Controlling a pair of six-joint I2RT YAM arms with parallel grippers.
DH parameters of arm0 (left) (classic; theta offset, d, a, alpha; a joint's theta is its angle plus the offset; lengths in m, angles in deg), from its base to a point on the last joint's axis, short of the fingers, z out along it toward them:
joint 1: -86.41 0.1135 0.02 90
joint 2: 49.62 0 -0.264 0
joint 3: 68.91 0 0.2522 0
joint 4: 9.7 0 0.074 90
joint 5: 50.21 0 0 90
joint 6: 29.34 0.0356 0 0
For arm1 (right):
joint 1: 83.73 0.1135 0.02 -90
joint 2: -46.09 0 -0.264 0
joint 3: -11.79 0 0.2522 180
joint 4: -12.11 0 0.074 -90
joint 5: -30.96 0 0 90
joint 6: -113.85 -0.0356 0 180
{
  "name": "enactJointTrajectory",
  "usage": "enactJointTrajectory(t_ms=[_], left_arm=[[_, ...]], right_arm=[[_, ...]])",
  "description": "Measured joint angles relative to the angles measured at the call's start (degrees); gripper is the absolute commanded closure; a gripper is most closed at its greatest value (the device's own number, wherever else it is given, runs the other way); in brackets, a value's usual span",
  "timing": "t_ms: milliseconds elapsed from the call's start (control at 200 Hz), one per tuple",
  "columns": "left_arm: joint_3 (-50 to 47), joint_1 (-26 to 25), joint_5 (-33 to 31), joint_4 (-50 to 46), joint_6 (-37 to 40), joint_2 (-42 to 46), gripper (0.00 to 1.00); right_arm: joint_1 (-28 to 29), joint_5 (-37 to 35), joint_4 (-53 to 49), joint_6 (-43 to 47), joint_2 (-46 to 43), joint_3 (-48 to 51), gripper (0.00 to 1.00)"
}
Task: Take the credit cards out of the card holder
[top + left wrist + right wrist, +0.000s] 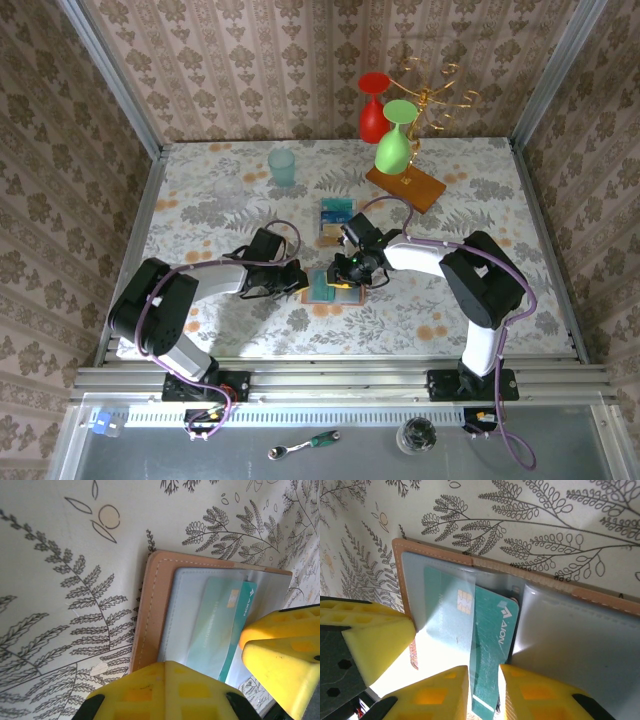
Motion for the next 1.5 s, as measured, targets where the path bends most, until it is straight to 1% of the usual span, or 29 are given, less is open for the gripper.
enactJointTrajectory(t_ms=[470,830,940,1500], left_arm=[[1.3,-0.2,0.3,-1.9,0.3,0.5,0.97],[2.3,-1.3,0.9,-1.7,0.4,-0.7,0.97],[2.3,-1.2,1.1,-1.7,0.4,-1.8,0.98],[2.5,-1.2,1.1,-1.7,0.4,-1.9,0.98]], right_arm=[[0.0,-0.4,-0.5,0.2,-0.8,-0.2,0.75],[0.0,-0.3,-0.5,0.2,-1.0,-0.2,0.71],[0.0,-0.3,-0.5,0.2,-1.0,-0.2,0.71],[0.0,-0.3,-0.5,0.0,-0.5,-0.2,0.69]])
